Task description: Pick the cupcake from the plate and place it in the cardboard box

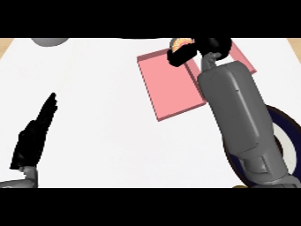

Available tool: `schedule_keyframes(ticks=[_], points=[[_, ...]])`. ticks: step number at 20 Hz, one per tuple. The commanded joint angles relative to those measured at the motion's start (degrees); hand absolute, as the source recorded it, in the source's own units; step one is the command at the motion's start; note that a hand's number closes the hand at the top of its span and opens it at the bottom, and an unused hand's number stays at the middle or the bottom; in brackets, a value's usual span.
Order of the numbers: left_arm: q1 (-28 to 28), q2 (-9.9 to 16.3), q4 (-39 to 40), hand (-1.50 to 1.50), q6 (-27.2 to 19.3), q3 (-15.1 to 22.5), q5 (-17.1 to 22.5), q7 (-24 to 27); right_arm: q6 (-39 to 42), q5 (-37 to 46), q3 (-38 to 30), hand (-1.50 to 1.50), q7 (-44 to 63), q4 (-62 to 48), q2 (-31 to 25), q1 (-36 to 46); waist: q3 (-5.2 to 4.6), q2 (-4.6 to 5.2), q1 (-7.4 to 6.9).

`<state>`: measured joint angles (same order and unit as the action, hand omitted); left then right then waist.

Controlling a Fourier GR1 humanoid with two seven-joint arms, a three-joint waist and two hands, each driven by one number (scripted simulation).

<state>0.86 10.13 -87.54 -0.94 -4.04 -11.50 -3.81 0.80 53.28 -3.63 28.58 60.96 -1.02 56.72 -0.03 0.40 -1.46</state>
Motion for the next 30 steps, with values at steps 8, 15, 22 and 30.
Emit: schedule_keyframes(ticks=[8, 15, 22, 30], points=[[0.2, -1.5, 0.1, 0.0, -0.8, 1.6, -1.9, 0.4, -14.5, -3.9, -4.1, -1.5, -1.9, -30.7, 1.0, 11.9, 0.02, 0.31, -1.15], [2.9, -2.2, 1.2, 0.0, -1.5, 1.7, -2.4, 0.0, -24.4, -8.1, -10.8, -1.5, -13.0, -37.0, 1.0, 12.3, 0.06, 0.75, -1.56], [-1.6, -2.0, -1.3, 0.0, -0.9, 1.7, -1.8, 0.6, -33.7, -18.1, -19.9, -1.5, -24.0, -29.9, -0.4, 8.7, 0.12, 0.23, -0.63], [-2.0, -1.5, -3.8, 0.0, -0.5, 0.9, -1.4, -2.8, -35.1, -27.5, -26.4, -1.5, -29.9, -23.5, -3.3, 5.1, 0.06, -0.4, 0.92]])
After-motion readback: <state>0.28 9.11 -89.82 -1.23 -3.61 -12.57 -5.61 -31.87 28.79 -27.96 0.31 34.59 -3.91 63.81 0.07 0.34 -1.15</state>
